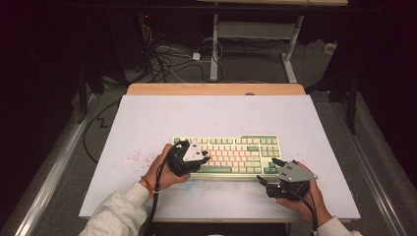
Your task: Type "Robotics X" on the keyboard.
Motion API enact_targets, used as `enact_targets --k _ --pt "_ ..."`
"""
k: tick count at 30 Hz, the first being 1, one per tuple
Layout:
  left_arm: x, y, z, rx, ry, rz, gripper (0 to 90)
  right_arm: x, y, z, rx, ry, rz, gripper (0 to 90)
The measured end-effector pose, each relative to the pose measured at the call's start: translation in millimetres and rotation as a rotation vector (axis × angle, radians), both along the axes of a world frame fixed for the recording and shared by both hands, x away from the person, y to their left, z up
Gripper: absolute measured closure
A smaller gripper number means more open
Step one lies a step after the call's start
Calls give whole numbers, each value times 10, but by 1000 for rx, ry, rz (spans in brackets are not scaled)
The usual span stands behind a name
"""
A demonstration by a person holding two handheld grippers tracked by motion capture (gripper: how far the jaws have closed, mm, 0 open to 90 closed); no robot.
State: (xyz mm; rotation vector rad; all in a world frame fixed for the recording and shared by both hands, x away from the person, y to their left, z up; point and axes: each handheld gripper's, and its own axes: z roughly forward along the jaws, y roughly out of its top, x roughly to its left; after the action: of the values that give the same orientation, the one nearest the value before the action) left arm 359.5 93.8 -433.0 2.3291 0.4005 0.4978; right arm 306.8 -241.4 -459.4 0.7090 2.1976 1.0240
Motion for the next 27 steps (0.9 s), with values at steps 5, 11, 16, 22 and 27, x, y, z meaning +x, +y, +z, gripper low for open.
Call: enact_targets --k 5,11,16,22,27 --pt "3 41 4 -8 -15 25 636 0 -3 2 0 -2 1 256" --pt "-33 64 7 -28 -57 54 461 -4 -2 7 0 -3 1 256" --pt "-47 68 -6 -31 -82 92 310 -5 -4 8 1 -4 1 256" --pt "-71 110 -36 -33 -94 91 215 -4 -9 10 3 -3 -1 256" --pt "-87 192 -61 -29 -100 95 205 -3 -13 13 5 -2 -4 256"
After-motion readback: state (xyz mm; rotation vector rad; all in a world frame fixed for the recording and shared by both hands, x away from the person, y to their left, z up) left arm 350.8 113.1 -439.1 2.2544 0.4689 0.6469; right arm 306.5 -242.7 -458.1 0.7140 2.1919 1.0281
